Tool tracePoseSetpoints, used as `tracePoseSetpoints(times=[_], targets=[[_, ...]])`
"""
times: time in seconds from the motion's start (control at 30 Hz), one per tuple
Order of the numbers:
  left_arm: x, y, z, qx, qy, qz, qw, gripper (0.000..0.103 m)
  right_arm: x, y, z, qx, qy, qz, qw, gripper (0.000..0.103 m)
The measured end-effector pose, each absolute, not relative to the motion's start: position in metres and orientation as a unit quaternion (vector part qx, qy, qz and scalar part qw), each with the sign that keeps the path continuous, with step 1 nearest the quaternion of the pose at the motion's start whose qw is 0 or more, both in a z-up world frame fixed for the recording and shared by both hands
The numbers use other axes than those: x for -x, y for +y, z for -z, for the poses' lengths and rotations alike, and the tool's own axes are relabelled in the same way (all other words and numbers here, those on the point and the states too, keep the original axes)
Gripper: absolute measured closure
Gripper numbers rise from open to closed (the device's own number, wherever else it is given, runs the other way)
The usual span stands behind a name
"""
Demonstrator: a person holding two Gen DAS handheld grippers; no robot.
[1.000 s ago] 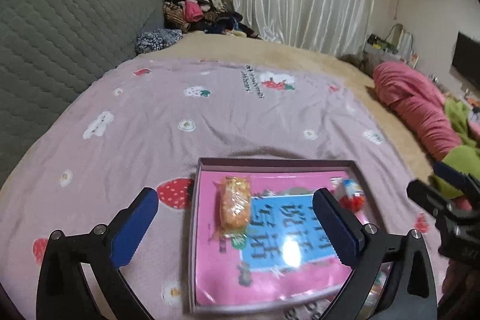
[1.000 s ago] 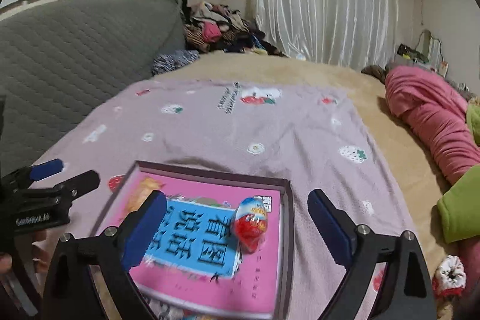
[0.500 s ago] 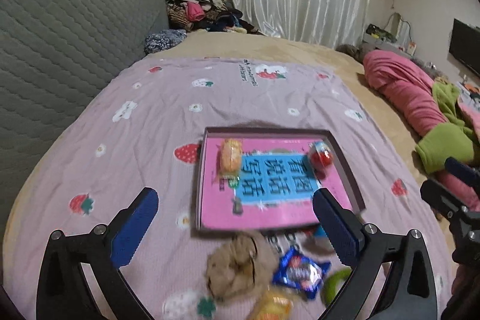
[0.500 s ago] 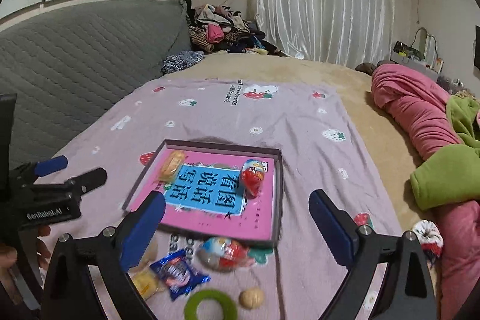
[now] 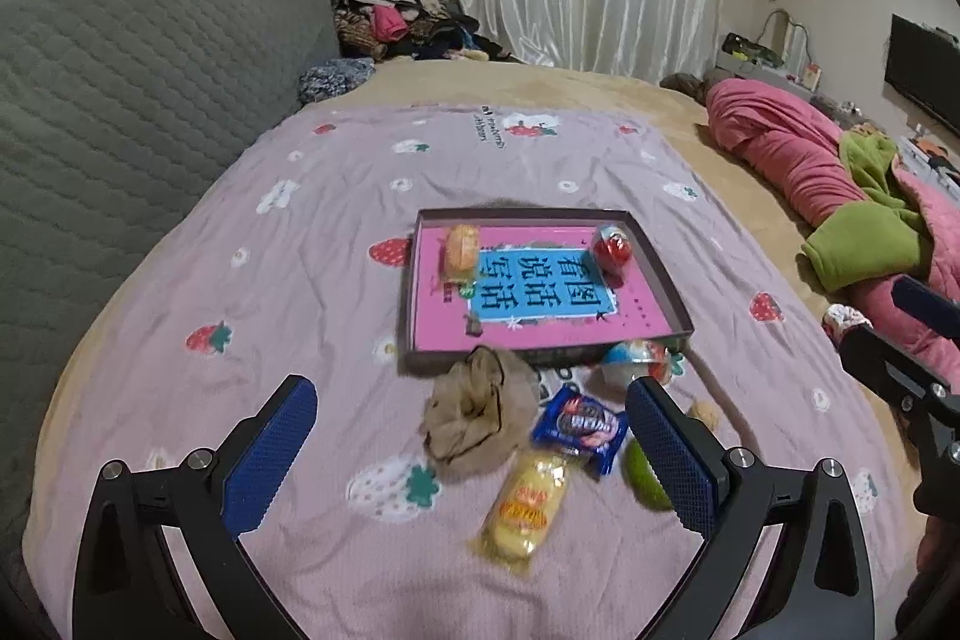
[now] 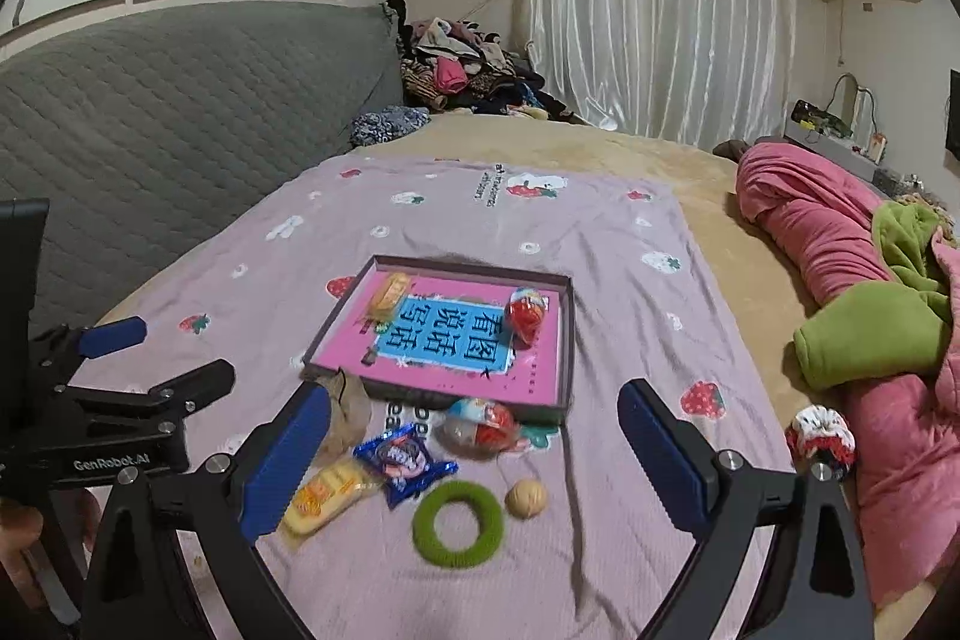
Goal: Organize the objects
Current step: 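Withdraw both tools from the tray and move toward the yellow cake and green ring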
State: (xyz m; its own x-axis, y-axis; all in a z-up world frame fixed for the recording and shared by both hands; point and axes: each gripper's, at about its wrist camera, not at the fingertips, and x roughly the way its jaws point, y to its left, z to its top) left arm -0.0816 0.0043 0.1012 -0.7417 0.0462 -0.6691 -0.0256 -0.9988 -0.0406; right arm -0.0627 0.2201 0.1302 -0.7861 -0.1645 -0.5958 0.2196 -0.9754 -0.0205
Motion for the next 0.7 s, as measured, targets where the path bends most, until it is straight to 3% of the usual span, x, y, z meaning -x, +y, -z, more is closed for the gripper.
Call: tracePoseSetpoints(times=[0.7], targets=[[0.045,0.005,-0.059,0.408,-0.001,-0.913,0.019,0.000,0.016,0.216,-0.093,-0.345,0.052,0.932,0.095,0.006]])
